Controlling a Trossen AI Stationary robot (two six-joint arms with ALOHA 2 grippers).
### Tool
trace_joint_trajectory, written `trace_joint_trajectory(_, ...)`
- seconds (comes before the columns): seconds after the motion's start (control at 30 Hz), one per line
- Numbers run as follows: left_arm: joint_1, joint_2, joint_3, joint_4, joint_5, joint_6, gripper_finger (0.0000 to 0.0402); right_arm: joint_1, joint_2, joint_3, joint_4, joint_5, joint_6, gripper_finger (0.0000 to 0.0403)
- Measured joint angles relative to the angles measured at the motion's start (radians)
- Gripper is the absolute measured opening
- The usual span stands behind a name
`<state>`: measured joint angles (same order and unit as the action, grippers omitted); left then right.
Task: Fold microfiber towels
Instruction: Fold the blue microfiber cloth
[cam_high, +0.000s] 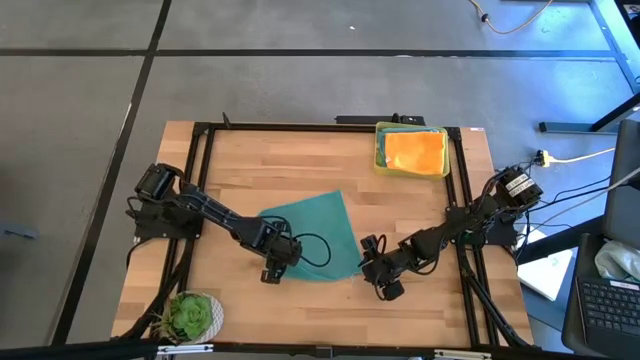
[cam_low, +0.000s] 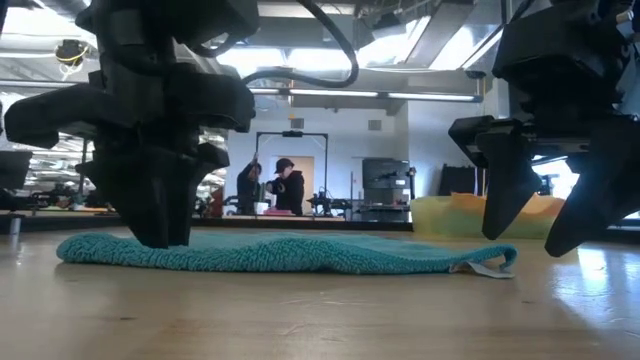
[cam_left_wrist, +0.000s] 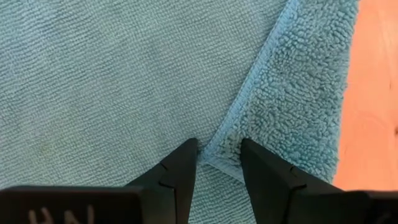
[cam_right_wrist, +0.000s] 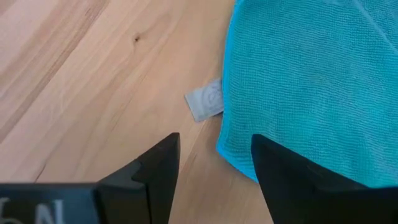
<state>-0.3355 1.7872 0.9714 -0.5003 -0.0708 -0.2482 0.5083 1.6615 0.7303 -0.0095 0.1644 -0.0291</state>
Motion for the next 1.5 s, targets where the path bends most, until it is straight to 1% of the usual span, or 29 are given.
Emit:
trace_joint_trajectory(0.13,0.000,-0.013,-0.002,0.001,-0.004,-0.008,0.0124,0.000,0.000,0.000,0.000,0.000,0.000,0.0201)
trace_joint_trajectory(0.37,-0.014,-0.044,-0.006,-0.024,-0.064,-0.021,0.0124,-0.002,0.000,0.000,0.000,0.000,0.000,0.0201)
trace_joint_trajectory(0.53,-0.033,-0.046,-0.006,-0.056,-0.069,-0.038,0.0122,-0.002,0.000,0.000,0.000,0.014,0.009,0.0201)
trace_joint_trajectory(0.67,-0.048,-0.046,-0.005,-0.064,-0.098,-0.056,0.0099,-0.002,0.008,0.000,0.013,0.072,0.030,0.0201)
trace_joint_trajectory(0.83,-0.062,-0.047,0.029,-0.092,-0.132,-0.060,0.0047,0.003,0.063,0.001,0.117,0.071,0.039,0.0201)
trace_joint_trajectory(0.9,-0.070,-0.047,0.046,-0.109,-0.147,-0.060,0.0020,0.007,0.084,0.001,0.136,0.070,0.048,0.0201)
trace_joint_trajectory(0.97,-0.075,-0.047,0.059,-0.119,-0.149,-0.061,0.0006,0.009,0.097,0.002,0.140,0.071,0.051,0.0201)
trace_joint_trajectory(1.1,-0.088,-0.047,0.081,-0.132,-0.159,-0.074,0.0005,0.012,0.107,0.003,0.143,0.075,0.053,0.0201)
trace_joint_trajectory(1.33,-0.124,-0.049,0.133,-0.190,-0.219,-0.143,0.0001,0.013,0.109,0.002,0.160,0.093,0.082,0.0201)
trace_joint_trajectory(1.5,-0.155,-0.049,0.137,-0.204,-0.232,-0.196,0.0001,0.013,0.113,0.002,0.169,0.153,0.134,0.0201)
